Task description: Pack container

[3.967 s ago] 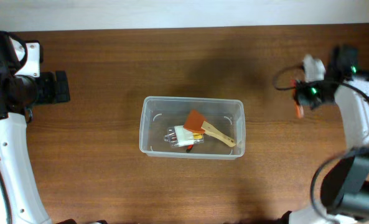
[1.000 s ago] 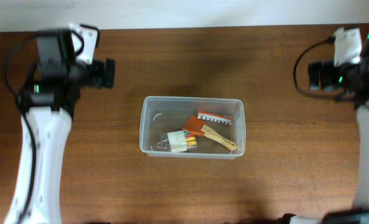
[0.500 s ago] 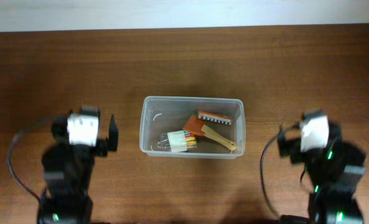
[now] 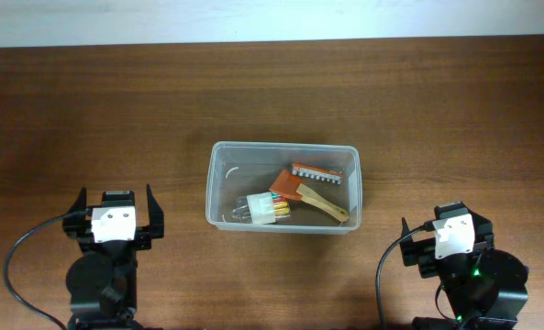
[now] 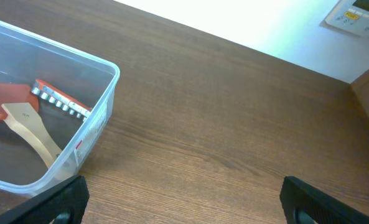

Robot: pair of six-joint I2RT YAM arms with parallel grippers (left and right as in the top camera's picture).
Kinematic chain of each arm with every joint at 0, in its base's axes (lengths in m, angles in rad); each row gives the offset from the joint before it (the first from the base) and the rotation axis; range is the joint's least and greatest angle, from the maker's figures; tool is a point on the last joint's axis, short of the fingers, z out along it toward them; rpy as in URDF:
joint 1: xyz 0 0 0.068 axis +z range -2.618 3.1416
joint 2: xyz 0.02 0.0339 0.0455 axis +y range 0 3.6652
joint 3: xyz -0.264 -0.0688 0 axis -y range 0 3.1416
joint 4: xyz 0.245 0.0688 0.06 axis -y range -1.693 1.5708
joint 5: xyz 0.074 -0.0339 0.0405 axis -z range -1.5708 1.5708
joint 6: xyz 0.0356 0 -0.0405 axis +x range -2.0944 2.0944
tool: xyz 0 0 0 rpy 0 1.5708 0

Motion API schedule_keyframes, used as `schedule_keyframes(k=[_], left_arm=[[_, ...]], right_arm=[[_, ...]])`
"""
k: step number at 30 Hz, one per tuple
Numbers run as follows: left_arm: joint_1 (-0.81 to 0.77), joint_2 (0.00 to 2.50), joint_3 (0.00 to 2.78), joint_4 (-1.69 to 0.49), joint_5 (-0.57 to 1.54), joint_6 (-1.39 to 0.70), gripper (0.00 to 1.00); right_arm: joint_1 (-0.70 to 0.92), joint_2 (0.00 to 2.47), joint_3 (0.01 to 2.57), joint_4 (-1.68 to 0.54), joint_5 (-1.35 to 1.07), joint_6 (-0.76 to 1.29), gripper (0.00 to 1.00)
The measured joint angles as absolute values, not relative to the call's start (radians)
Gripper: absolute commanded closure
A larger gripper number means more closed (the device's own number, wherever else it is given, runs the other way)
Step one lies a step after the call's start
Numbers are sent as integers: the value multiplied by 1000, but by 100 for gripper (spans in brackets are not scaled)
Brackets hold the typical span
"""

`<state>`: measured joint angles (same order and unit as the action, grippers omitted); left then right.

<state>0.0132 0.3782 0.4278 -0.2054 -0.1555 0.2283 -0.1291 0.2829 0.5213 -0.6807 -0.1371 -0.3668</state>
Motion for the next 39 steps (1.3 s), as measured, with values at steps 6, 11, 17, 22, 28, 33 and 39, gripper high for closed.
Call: schedule_keyframes(k=[6,11,17,22,28,33,39], left_arm=[[13,378,427,-354,-165,228,1],[13,378,426,-523,-167,228,1],[13,378,425,-735,-169,228,1],[13,378,424,-859,-170,228,1],[13,378,424,-876,-170,228,1],[13,378,424,-876,-170,228,1],[13,379,424,-877,-170,228,1]], right_arm=[[-129,283,521,-681,-137,-366,1],[-129,283,520,-681,-138,-366,1],[-129,283,520,-681,-138,-366,1],[-129,273,519,-685,-138,-366,1],[-74,124,519,-776,-151,-328,1],[-30,10,489,-753,-168,-281,1],[4,10,305,-422,-163,-238,1]])
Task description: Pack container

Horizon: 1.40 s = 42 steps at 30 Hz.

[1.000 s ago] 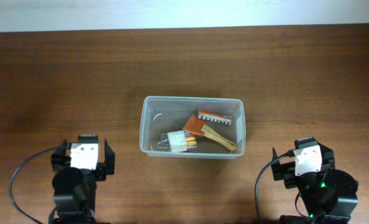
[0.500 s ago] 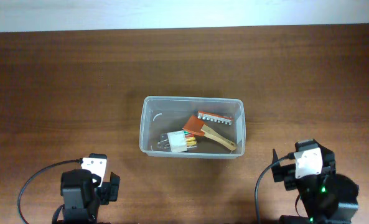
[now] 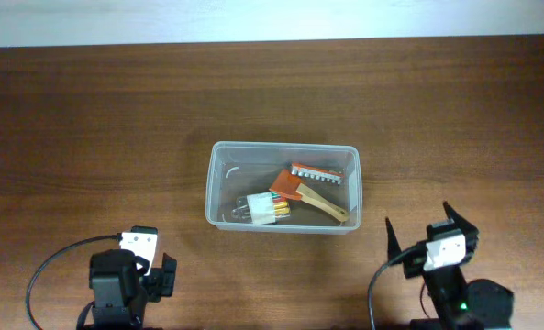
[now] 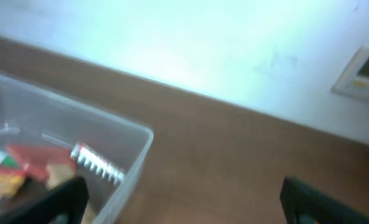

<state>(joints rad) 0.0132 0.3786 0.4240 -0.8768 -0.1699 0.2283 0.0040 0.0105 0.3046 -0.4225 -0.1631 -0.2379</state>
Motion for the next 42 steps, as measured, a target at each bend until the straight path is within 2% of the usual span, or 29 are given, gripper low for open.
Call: schedule_keyframes(k=[7,19,42], left_arm=[[13,378,424,-876,-170,228,1],[13,378,424,-878,-170,228,1],[13,378,424,-878,-170,228,1]], right_arm=[[7,10,54,-21,-41,-34,1],[10,14,14,-78,10,49,1],[10,14,14,-78,11,52,1]])
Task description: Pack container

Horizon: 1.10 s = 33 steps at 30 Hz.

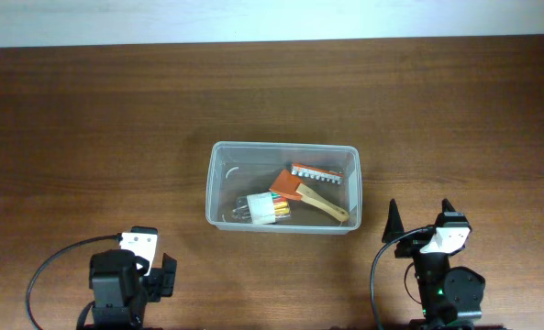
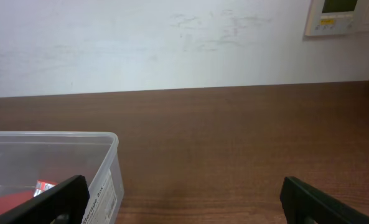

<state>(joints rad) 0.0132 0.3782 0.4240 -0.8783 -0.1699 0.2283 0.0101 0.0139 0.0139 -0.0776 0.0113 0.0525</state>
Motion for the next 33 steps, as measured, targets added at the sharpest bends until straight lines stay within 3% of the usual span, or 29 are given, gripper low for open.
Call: schedule_keyframes(k=[14,23,29,33], left_arm=[[13,362,423,-855,-122,227,1],[13,33,241,-437,41,198,1],[-5,15,57,-38,12,130,1],[-56,14,17,-29,-103,38,1]], right_arm=[[10,14,14,-78,12,52,1],[10,14,14,-77,12,52,1],[10,14,14,-77,15,52,1],[10,14,14,-77,15,53,1]])
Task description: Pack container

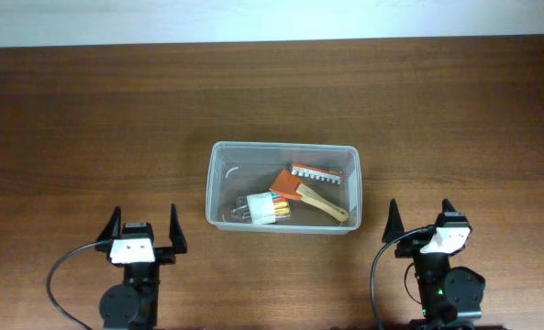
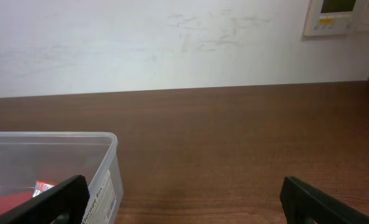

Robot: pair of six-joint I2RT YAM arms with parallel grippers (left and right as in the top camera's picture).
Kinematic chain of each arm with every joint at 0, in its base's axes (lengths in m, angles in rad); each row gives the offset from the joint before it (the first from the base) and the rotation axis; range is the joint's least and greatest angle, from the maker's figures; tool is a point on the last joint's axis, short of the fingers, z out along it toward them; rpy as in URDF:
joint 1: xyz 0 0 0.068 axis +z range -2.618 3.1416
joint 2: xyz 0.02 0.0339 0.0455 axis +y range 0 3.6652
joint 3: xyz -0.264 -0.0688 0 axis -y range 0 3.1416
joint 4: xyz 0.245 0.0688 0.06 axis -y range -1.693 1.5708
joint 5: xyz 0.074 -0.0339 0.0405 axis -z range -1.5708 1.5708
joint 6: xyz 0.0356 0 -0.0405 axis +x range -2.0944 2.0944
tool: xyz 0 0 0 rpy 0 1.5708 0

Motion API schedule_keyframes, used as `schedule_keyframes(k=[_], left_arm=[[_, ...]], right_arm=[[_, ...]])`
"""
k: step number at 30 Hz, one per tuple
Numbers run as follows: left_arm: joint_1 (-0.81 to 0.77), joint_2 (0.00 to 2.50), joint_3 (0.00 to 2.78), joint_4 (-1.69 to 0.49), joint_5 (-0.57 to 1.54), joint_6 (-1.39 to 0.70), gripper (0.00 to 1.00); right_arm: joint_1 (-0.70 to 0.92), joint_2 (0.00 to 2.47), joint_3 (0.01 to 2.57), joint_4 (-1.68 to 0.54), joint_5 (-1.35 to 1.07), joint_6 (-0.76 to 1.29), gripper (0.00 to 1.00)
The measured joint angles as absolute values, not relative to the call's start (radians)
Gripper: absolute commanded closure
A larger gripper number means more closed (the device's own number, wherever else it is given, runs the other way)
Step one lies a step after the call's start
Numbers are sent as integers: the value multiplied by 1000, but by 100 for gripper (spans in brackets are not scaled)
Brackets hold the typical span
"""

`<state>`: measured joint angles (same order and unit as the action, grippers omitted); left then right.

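A clear plastic container (image 1: pixel 282 151) (image 2: pixel 103 155) stands in the middle of the table. Inside it lie an orange scraper with a wooden handle (image 1: pixel 308 194), a toothed metal clip (image 1: pixel 317 173) and a small white and yellow pack (image 1: pixel 264 209). My left gripper (image 1: pixel 144 222) stands open near the front edge, left of the container, holding nothing. My right gripper (image 1: pixel 420 213) (image 2: pixel 184 202) stands open near the front edge, right of the container, with only bare table between its fingers.
The brown wooden table (image 1: pixel 455 110) runs to a white wall (image 2: pixel 172 43) at the back. A thermostat panel (image 2: pixel 343 15) hangs on the wall at the right.
My left arm has moved: its gripper now points toward the back with both fingers spread open. The right gripper and the container's contents are unchanged.
Both grippers were open near the front edge, either side of the packed container. Then the left arm was folded down and the right wrist was tilted up. The right gripper then stood level facing the wall, and now the left stands open too.
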<state>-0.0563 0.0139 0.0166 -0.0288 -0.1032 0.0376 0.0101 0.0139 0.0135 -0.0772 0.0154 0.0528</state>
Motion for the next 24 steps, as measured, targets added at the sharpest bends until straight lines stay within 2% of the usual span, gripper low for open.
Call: schedule_keyframes(k=[5,12,19,24], left_arm=[[-85,14,17,-62,-205,-56,1],[-85,14,17,-63,-237,-93,1],[-85,14,17,-63,-233,-99,1],[-85,14,17,-76,-144,-68,1]], right_arm=[[10,14,14,-77,15,53,1],[10,14,14,-77,15,53,1],[10,14,14,-77,15,53,1],[10,14,14,-77,15,53,1]])
